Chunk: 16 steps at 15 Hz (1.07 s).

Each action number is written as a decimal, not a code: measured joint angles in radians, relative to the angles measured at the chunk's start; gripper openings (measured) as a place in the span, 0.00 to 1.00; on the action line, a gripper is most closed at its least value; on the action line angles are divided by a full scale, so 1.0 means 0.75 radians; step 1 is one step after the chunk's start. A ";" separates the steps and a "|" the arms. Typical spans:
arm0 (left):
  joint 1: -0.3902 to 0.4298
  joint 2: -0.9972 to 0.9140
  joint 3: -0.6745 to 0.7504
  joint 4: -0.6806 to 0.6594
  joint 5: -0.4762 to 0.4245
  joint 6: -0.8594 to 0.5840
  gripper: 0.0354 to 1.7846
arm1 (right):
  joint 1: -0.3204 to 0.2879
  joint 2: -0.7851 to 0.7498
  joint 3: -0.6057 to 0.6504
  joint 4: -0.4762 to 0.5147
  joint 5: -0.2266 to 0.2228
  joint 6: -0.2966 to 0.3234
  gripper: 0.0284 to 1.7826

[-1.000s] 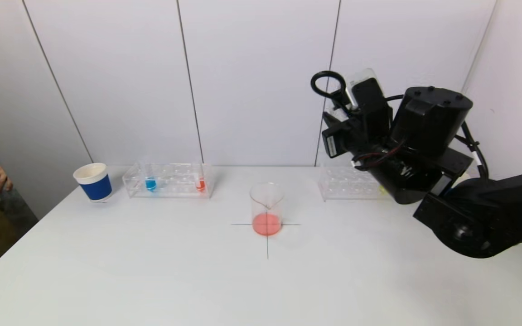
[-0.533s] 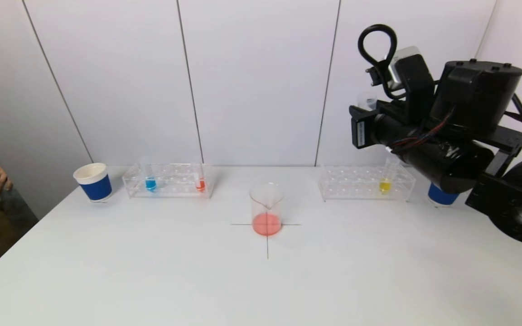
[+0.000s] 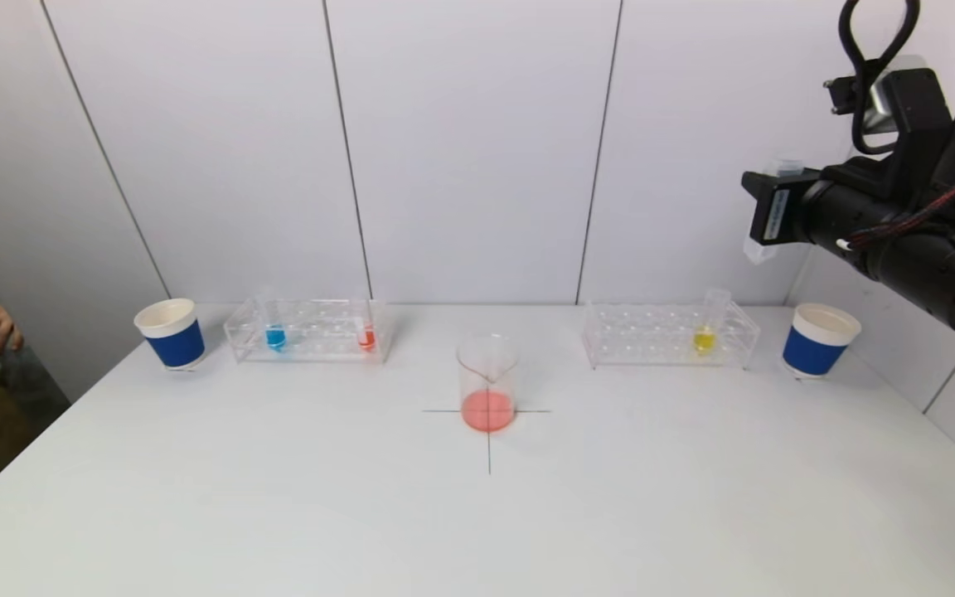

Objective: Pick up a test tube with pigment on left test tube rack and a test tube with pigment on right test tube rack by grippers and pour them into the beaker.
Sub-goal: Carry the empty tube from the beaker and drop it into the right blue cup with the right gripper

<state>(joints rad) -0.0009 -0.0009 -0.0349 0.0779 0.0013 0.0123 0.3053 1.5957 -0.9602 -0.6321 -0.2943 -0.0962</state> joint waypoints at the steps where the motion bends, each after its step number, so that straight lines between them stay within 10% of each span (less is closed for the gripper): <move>1: 0.000 0.000 0.000 0.000 0.000 0.001 0.99 | -0.039 -0.013 0.018 0.000 0.010 0.013 0.27; 11: 0.000 0.000 0.000 -0.001 0.000 -0.001 0.99 | -0.537 0.020 0.051 -0.021 0.332 0.088 0.27; 16: 0.000 0.000 0.001 0.000 0.000 0.000 0.99 | -0.664 0.144 -0.016 -0.024 0.389 0.114 0.27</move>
<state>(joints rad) -0.0009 -0.0009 -0.0345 0.0779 0.0013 0.0123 -0.1923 1.7040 -0.9726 -0.6504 -0.0023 -0.0104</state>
